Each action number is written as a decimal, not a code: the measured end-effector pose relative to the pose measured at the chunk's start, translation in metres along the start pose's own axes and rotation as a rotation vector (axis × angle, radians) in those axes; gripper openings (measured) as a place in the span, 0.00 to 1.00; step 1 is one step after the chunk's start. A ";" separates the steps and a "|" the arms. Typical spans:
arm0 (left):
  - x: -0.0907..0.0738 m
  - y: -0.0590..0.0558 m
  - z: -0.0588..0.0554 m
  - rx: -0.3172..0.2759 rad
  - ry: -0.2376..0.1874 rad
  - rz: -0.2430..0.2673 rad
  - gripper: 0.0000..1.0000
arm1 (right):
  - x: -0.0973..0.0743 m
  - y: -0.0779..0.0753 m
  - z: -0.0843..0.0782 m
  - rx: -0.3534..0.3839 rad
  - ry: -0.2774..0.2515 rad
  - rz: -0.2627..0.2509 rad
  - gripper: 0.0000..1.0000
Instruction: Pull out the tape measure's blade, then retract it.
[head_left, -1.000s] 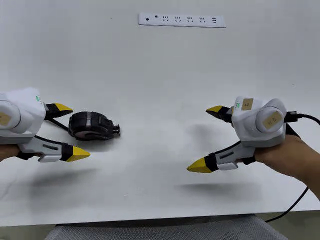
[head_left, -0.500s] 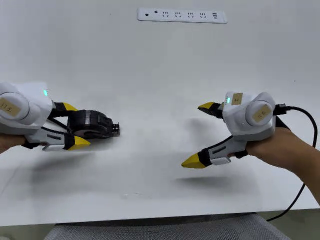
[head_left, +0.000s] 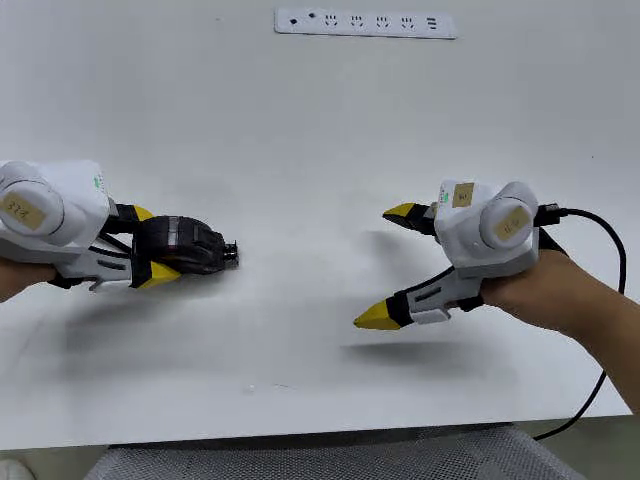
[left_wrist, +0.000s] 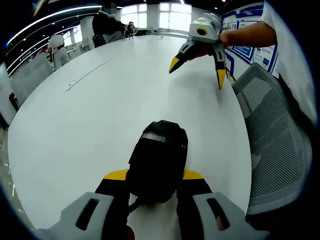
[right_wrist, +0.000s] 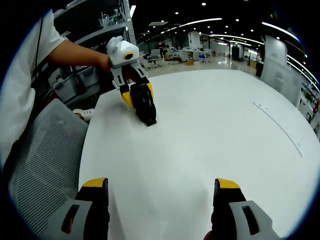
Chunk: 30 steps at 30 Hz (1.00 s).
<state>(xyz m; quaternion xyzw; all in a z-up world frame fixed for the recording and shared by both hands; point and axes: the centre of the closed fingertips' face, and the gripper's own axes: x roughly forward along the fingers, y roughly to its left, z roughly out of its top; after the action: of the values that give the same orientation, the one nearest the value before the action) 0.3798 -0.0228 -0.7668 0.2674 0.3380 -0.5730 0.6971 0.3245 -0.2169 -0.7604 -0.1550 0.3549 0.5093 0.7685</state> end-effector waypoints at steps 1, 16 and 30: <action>0.000 0.000 0.000 -0.005 0.000 -0.002 0.31 | 0.003 0.000 0.001 -0.007 -0.002 0.001 0.84; 0.002 0.001 -0.001 0.008 0.012 -0.001 0.30 | 0.044 -0.002 0.027 -0.058 -0.064 0.023 0.70; 0.002 0.001 -0.002 0.014 0.012 -0.007 0.30 | 0.077 0.000 0.061 -0.083 -0.138 0.056 0.56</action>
<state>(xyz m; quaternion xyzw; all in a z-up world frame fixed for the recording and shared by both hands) 0.3811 -0.0222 -0.7698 0.2746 0.3392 -0.5760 0.6912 0.3661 -0.1288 -0.7719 -0.1415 0.2840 0.5543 0.7694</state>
